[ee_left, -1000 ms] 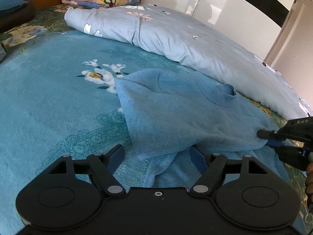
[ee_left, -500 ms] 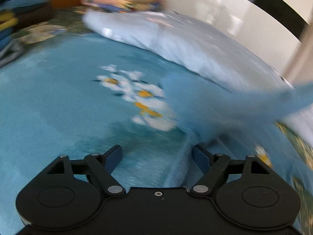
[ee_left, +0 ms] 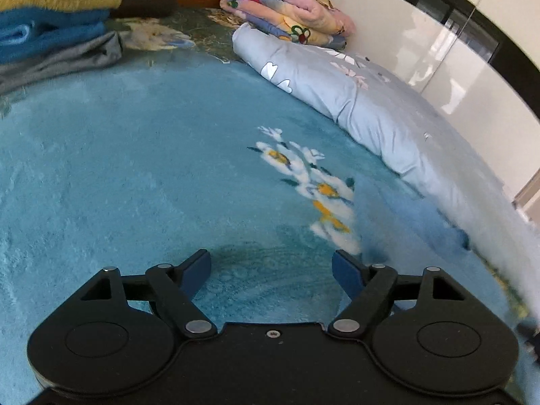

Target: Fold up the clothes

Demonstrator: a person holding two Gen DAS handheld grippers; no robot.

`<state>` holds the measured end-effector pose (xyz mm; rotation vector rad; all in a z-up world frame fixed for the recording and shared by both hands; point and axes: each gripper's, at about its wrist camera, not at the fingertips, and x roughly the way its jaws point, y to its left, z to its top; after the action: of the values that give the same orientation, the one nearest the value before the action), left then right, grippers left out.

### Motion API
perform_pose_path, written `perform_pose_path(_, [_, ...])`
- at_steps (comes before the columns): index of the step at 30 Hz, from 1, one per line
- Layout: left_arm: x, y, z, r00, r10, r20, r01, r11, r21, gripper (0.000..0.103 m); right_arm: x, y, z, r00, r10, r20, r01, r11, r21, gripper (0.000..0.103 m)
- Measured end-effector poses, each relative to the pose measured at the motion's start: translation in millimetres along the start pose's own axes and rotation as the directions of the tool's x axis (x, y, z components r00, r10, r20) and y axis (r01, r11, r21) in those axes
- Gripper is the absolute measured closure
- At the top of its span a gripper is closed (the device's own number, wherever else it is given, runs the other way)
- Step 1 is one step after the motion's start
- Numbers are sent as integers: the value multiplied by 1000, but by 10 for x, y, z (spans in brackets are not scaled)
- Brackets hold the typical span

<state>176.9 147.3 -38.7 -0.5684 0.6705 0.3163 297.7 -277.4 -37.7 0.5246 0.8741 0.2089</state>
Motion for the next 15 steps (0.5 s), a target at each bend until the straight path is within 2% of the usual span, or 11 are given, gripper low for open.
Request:
perform_pose_path(3, [-84, 72, 2, 1000, -1, -8, 1, 1000, -22, 25, -70, -38, 4, 1000, 16, 8, -16, 1000, 15, 99])
perform_pose_path(6, [-165, 134, -33, 1000, -8, -10, 8, 999, -46, 25, -142, 150, 193, 996, 72, 49, -71, 997, -23, 99])
perform_pose_path(9, [-241, 195, -54, 1000, -20, -11, 19, 998, -67, 25, -374, 420, 360, 970, 189, 152, -174, 979, -105, 99])
perform_pose_path(11, [-282, 236, -77, 1000, -26, -10, 25, 996, -83, 25, -512, 488, 390, 950, 221, 220, -193, 970, -145, 99])
perform_pose_path(13, [-303, 262, -99, 999, -32, -11, 31, 995, -92, 25, -478, 409, 343, 959, 179, 221, -149, 978, -146, 99])
perform_pose_path(15, [-322, 268, -116, 999, -36, -14, 35, 995, -91, 25, -246, 210, 261, 987, 66, 148, -51, 993, -105, 99])
